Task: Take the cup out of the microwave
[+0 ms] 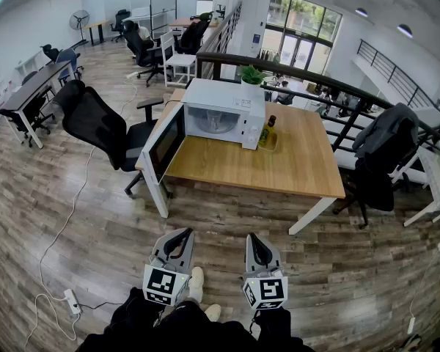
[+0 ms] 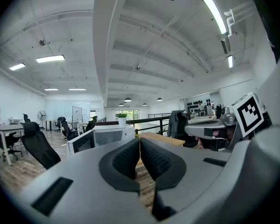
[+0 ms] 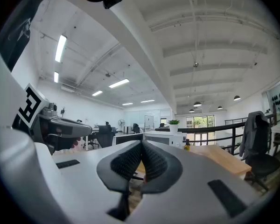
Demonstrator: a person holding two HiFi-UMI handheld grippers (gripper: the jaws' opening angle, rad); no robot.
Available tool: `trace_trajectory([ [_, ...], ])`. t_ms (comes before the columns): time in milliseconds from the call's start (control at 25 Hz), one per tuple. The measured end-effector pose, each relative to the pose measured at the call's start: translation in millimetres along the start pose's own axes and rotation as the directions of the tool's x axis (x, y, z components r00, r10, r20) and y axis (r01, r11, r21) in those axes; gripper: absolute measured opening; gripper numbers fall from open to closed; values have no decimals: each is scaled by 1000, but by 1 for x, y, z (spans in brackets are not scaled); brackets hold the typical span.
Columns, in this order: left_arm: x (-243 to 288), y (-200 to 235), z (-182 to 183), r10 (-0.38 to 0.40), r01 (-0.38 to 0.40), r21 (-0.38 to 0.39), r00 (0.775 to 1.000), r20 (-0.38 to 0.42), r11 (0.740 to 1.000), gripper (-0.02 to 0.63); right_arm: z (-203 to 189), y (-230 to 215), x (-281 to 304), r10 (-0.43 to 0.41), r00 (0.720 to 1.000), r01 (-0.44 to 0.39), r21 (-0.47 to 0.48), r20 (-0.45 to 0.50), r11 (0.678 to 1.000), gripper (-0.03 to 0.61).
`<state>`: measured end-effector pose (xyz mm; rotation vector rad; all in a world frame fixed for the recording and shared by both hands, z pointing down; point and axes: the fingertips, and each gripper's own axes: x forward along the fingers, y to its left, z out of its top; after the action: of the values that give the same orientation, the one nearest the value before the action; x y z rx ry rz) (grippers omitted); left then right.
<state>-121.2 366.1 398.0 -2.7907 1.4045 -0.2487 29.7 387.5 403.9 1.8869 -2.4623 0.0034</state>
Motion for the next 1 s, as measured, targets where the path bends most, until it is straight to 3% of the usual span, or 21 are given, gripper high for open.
trace_trajectory([
  [480, 39, 22, -6, 5, -5, -14, 999, -32, 1000, 26, -5, -15, 45, 13, 1000, -13, 9, -7, 1000, 15],
  [1000, 142, 86, 15, 3, -3, -12, 1000, -24, 1000, 26, 5, -56, 155, 9, 1000, -9, 11, -14, 1000, 15],
])
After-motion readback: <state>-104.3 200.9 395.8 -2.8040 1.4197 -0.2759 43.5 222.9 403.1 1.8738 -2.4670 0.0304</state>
